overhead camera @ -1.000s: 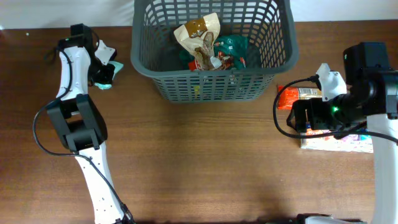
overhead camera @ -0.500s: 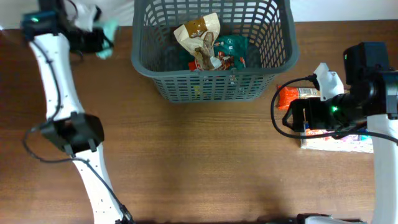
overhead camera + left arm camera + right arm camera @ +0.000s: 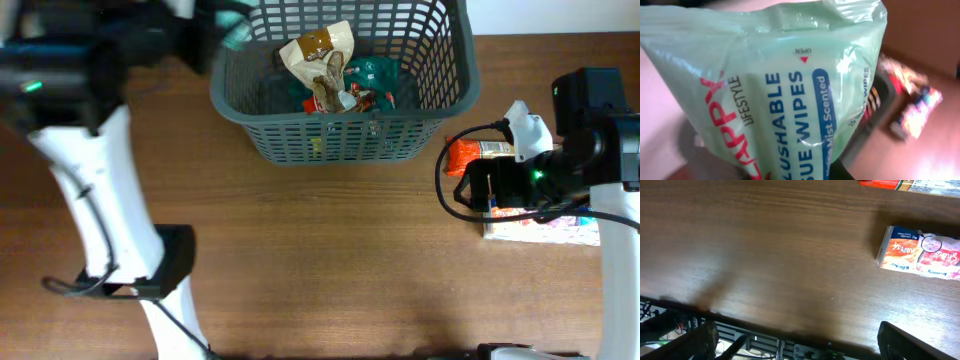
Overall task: Pack container
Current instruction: 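Lift the wipes pack and drop it into the basket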
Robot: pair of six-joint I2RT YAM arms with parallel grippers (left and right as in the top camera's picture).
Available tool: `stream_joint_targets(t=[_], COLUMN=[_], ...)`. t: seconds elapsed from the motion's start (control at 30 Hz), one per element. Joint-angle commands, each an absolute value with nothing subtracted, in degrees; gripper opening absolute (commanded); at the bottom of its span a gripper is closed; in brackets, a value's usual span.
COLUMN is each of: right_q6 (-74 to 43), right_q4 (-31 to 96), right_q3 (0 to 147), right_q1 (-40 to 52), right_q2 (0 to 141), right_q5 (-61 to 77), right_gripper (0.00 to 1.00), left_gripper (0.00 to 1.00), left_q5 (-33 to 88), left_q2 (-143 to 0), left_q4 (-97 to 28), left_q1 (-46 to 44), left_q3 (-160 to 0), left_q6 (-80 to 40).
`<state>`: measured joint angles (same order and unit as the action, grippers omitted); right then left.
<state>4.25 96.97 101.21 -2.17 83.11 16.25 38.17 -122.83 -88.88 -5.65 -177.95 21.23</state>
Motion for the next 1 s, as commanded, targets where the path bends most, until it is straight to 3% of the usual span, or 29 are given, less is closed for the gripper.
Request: stream_joint_targets(t=[0.0,0.23,0.47,0.67,0.7,0.83,0.87,0.9,0.97], right_q6=[4.01,3.99,3.99,3.99,3.99,3.99,3.99,3.99,3.99], right_q4=[97.30,97.32,97.32,97.32,97.32,97.32,97.32,97.32,97.32], right_q3=[102.17,102.17,102.17,102.17,102.17,102.17,102.17,102.17,102.17], right_q1=[-2.33,-2.33,-2.33,-2.33,-2.33,-2.33,-2.33,-2.33,-2.33], right_q2=[83.09,83.09,83.09,83.09,83.09,83.09,83.09,83.09,83.09], right_q5=[17.39,17.41,17.39,17.39,17.39,17.41,17.39,17.39,17.41], right_gripper=[0.99,0.99,0.99,0.99,0.99,0.99,0.99,0.99,0.99], left_gripper=[0.02,0.02,0.04,0.09,0.14,0.51,0.81,0.93,0.94], left_q5=[27.18,14.81,13.54,10.41,9.98,9.98,9.98,9.96,9.98], left_q2=[-125.23,-125.56,-126.65,-129.38,-129.69,-130.39,-130.39,-130.37,-130.19], left_q4=[-89.49,-81.19,-69.34,-70.32,-70.87,-72.64,-72.73,-72.69,-72.90], left_q1=[-12.21,-19.97,-18.76,-17.04,-16.82,-16.53,-16.53,-16.53,-16.56], left_q3=[-172.83,-158.67,-145.91,-143.02,-143.02,-143.02,-143.02,-143.06,-143.90], left_q6=[26.79,26.15,22.37,17.08,16.14,14.33,14.20,13.47,12.82])
